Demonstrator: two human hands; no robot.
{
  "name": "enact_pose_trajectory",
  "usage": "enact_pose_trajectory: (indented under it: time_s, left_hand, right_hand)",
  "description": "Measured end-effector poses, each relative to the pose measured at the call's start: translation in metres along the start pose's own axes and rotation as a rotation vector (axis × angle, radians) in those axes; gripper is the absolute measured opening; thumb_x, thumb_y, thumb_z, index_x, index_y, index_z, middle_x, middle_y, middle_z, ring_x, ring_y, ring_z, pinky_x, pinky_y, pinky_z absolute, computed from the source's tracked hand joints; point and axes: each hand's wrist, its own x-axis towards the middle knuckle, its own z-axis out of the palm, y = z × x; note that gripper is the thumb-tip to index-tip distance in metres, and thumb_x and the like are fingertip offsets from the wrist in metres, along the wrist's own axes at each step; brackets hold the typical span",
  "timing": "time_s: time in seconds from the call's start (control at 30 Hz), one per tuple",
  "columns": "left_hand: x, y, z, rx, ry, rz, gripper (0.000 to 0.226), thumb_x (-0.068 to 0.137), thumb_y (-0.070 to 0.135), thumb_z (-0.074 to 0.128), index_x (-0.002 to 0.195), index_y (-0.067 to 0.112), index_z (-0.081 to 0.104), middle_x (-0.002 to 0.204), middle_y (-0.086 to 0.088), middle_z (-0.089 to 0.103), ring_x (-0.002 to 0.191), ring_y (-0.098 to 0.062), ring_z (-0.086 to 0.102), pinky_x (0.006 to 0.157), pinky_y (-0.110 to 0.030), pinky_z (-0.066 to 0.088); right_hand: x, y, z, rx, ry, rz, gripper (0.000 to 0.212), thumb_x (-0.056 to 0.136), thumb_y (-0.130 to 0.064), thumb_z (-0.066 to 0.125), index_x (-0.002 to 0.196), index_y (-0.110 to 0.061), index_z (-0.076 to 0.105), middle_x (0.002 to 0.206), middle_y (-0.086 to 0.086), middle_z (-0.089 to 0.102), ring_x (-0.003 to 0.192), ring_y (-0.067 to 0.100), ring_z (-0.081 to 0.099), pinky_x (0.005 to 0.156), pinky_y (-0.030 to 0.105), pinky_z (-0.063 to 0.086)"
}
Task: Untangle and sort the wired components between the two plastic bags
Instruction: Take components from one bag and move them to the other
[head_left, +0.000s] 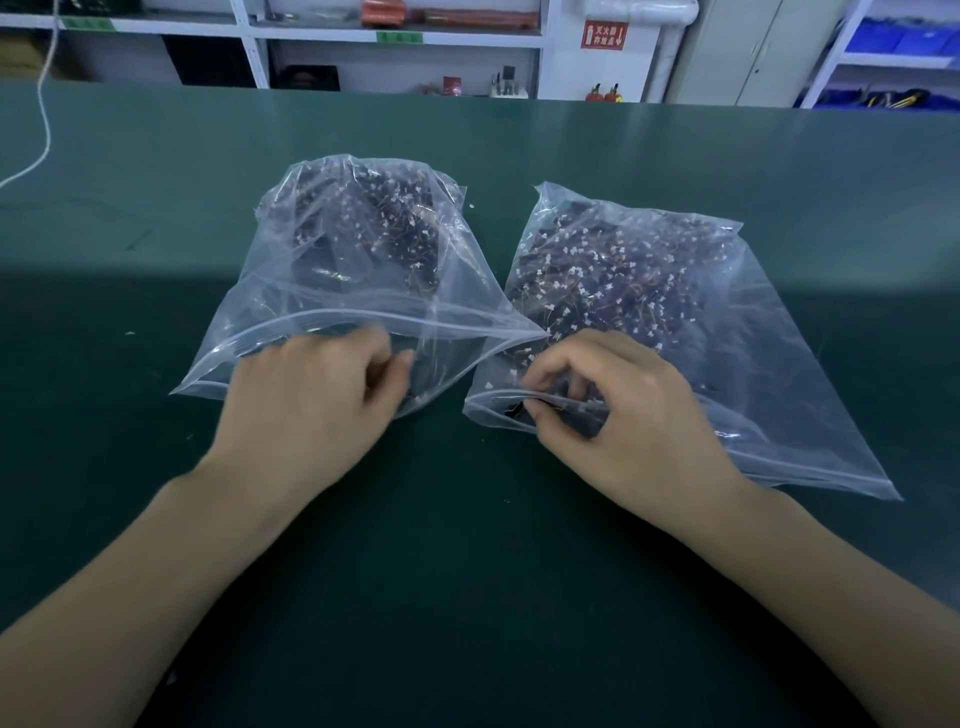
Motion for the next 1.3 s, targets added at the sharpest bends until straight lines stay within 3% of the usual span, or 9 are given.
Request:
enact_pose_trajectory:
  time_s: [0.13, 0.2, 0.37, 0.6, 0.7, 0.83, 0.97, 1.2, 1.3]
  left_hand:
    - [0.006, -0.013, -0.002, 0.056, -0.149, -0.144, 0.057, 0.089, 0.085, 0.045, 0.075, 0.030, 0.046, 0.065, 0.013, 0.055, 0.066, -0.023, 0.052, 0.065, -0.037, 0.035]
    - [0.005, -0.012, -0.003, 0.085, -0.205, -0.161, 0.060, 0.085, 0.090, 0.042, 0.074, 0.031, 0.045, 0.066, 0.013, 0.055, 0.067, -0.021, 0.051, 0.065, -0.037, 0.034]
    - [0.004, -0.007, -0.007, 0.093, -0.286, -0.142, 0.033, 0.097, 0.059, 0.052, 0.082, 0.031, 0.045, 0.073, 0.011, 0.058, 0.071, -0.021, 0.054, 0.067, -0.037, 0.038]
    - [0.005, -0.007, -0.009, 0.038, -0.312, -0.146, 0.021, 0.097, 0.054, 0.054, 0.103, 0.036, 0.046, 0.078, 0.016, 0.063, 0.077, -0.020, 0.062, 0.066, -0.037, 0.040]
    - [0.004, -0.008, -0.009, 0.046, -0.313, -0.145, 0.014, 0.097, 0.050, 0.055, 0.101, 0.037, 0.051, 0.081, 0.015, 0.066, 0.080, -0.021, 0.064, 0.068, -0.037, 0.041]
    - [0.003, -0.008, -0.007, 0.043, -0.249, -0.117, 0.010, 0.095, 0.043, 0.060, 0.091, 0.035, 0.056, 0.075, 0.014, 0.064, 0.077, -0.023, 0.063, 0.066, -0.036, 0.041]
    - [0.003, -0.002, -0.008, -0.036, -0.060, -0.050, 0.015, 0.091, 0.039, 0.064, 0.080, 0.032, 0.058, 0.068, 0.017, 0.055, 0.066, -0.017, 0.057, 0.056, -0.029, 0.034]
    - [-0.001, 0.015, -0.010, -0.264, 0.082, 0.144, 0.013, 0.102, 0.037, 0.065, 0.091, 0.031, 0.063, 0.084, 0.016, 0.051, 0.069, -0.008, 0.052, 0.053, -0.028, 0.044]
    - [-0.006, 0.026, -0.011, -0.371, 0.098, 0.218, 0.013, 0.103, 0.037, 0.065, 0.093, 0.030, 0.067, 0.083, 0.014, 0.048, 0.067, -0.009, 0.052, 0.053, -0.024, 0.040]
  right_hand:
    - [0.000, 0.001, 0.000, 0.006, 0.002, 0.007, 0.020, 0.086, -0.011, 0.079, 0.097, -0.024, 0.070, 0.094, -0.018, 0.065, 0.081, 0.003, 0.056, 0.082, 0.025, 0.047]
    - [0.000, 0.001, 0.001, 0.005, 0.002, 0.009, 0.021, 0.086, -0.012, 0.080, 0.098, -0.025, 0.070, 0.094, -0.018, 0.065, 0.081, 0.004, 0.057, 0.082, 0.026, 0.048]
    - [-0.001, 0.001, 0.001, -0.017, -0.010, 0.014, 0.025, 0.083, -0.015, 0.082, 0.102, -0.026, 0.070, 0.096, -0.017, 0.065, 0.083, 0.006, 0.057, 0.084, 0.025, 0.049]
    - [-0.001, -0.001, -0.001, -0.011, -0.037, 0.045, 0.027, 0.083, -0.021, 0.084, 0.105, -0.027, 0.071, 0.098, -0.017, 0.065, 0.084, 0.008, 0.058, 0.084, 0.026, 0.049]
    - [-0.001, -0.002, -0.001, -0.010, -0.054, 0.057, 0.028, 0.083, -0.023, 0.086, 0.106, -0.027, 0.071, 0.098, -0.017, 0.065, 0.085, 0.009, 0.058, 0.085, 0.027, 0.050]
    - [-0.001, -0.003, -0.002, -0.008, -0.058, 0.068, 0.028, 0.084, -0.024, 0.086, 0.108, -0.027, 0.072, 0.099, -0.016, 0.065, 0.085, 0.008, 0.058, 0.085, 0.027, 0.049]
    - [-0.001, -0.003, -0.002, -0.001, -0.061, 0.064, 0.029, 0.084, -0.027, 0.086, 0.110, -0.027, 0.072, 0.100, -0.016, 0.065, 0.086, 0.008, 0.059, 0.086, 0.028, 0.050]
    - [-0.003, -0.002, 0.001, 0.047, -0.046, 0.028, 0.024, 0.093, -0.037, 0.076, 0.113, -0.024, 0.071, 0.101, -0.015, 0.065, 0.088, 0.010, 0.060, 0.085, 0.036, 0.051]
    - [-0.002, -0.001, 0.002, 0.115, -0.009, 0.013, 0.024, 0.096, -0.038, 0.075, 0.112, -0.021, 0.074, 0.099, -0.013, 0.067, 0.088, 0.013, 0.063, 0.081, 0.032, 0.052]
